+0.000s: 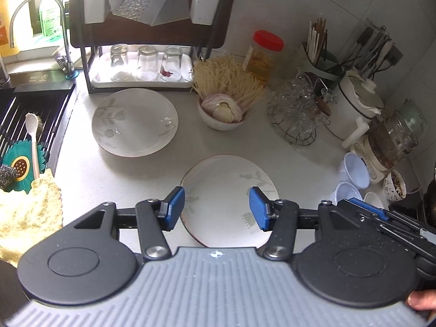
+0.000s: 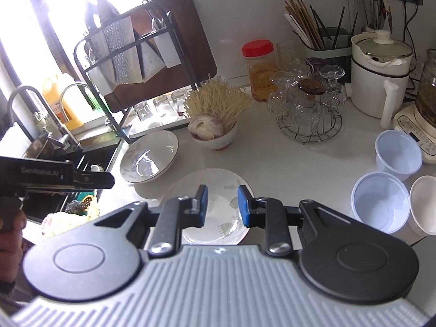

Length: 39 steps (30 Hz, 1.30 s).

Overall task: Organize plates and bowls
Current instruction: 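Move both open grippers to the second white leaf-pattern plate by the rack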

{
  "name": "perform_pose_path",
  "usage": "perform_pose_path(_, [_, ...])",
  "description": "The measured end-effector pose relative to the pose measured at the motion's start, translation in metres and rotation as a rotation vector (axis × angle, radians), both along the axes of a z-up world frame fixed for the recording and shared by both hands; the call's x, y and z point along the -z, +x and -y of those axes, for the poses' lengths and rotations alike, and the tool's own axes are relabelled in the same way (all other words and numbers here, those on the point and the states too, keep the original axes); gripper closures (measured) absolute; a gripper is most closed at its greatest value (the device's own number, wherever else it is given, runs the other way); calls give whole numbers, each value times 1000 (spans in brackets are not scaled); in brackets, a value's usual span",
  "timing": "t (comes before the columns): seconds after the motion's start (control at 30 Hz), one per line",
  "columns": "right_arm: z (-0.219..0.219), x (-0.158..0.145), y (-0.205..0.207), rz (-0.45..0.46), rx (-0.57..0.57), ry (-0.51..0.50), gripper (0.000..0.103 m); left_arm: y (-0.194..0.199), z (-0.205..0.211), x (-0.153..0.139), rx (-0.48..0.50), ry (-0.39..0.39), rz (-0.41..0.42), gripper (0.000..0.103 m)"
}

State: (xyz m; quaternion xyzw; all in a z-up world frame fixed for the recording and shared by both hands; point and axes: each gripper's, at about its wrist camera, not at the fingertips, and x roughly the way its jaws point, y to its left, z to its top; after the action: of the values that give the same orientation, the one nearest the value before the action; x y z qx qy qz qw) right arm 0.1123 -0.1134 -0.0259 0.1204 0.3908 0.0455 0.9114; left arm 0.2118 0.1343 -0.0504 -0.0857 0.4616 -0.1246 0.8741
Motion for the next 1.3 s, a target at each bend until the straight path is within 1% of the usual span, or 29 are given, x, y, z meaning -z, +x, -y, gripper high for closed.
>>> perform_pose_path(0.13, [-9, 2, 11, -7, 1, -6, 75, 12, -13, 5, -10, -33, -5, 44])
perform_pose_path(0.23, [-18, 4, 22, -16, 14, -19, 75, 24, -22, 10, 4, -53, -17, 44])
perform_pose_path(0.33, [-28, 7, 36, -36, 5, -21, 75, 39, -35, 13, 14, -48, -10, 43])
perform_pose_path(0.5, [-50, 11, 56, -41, 9, -19, 75, 62, -68, 19, -1, -37, -3, 41])
perform_pose_path(0.63, [-71, 11, 72, -41, 1, -72, 75, 81, -96, 27, -12, -44, -5, 39])
perform_pose_path(0.7, [-78, 12, 80, -35, 3, -80, 48, 92, -112, 32, -15, -59, -11, 38])
perform_pose_path(0.73, [-81, 12, 84, -33, 5, -75, 46, 98, -119, 36, -20, -61, -14, 38])
perform_pose_path(0.83, [-92, 15, 99, -55, 1, -69, 45, 117, -138, 47, -28, -53, -23, 35])
perform_pose_path(0.87, [-95, 17, 104, -61, 3, -62, 41, 123, -143, 52, -30, -50, -31, 34])
perform_pose_path(0.9, [-98, 19, 108, -62, 7, -52, 30, 129, -149, 56, -33, -47, -36, 34])
perform_pose_path(0.97, [-105, 25, 115, -59, 15, -37, 26, 140, -161, 64, -37, -41, -40, 33])
perform_pose_path(1.03, [-111, 37, 125, -76, 12, -7, 26, 150, -173, 71, -43, -29, -45, 33])
perform_pose_path(1.1, [-115, 51, 137, -128, 6, 41, 26, 161, -185, 80, -52, -30, -55, 33])
perform_pose_path(1.17, [-118, 63, 145, -146, -1, 98, 27, 173, -195, 89, -55, -35, -69, 33])
perform_pose_path(1.23, [-122, 74, 155, -178, 23, 108, 27, 184, -202, 97, -53, -35, -80, 33])
perform_pose_path(1.3, [-127, 81, 163, -188, 35, 112, 27, 194, -207, 106, -54, -38, -99, 33])
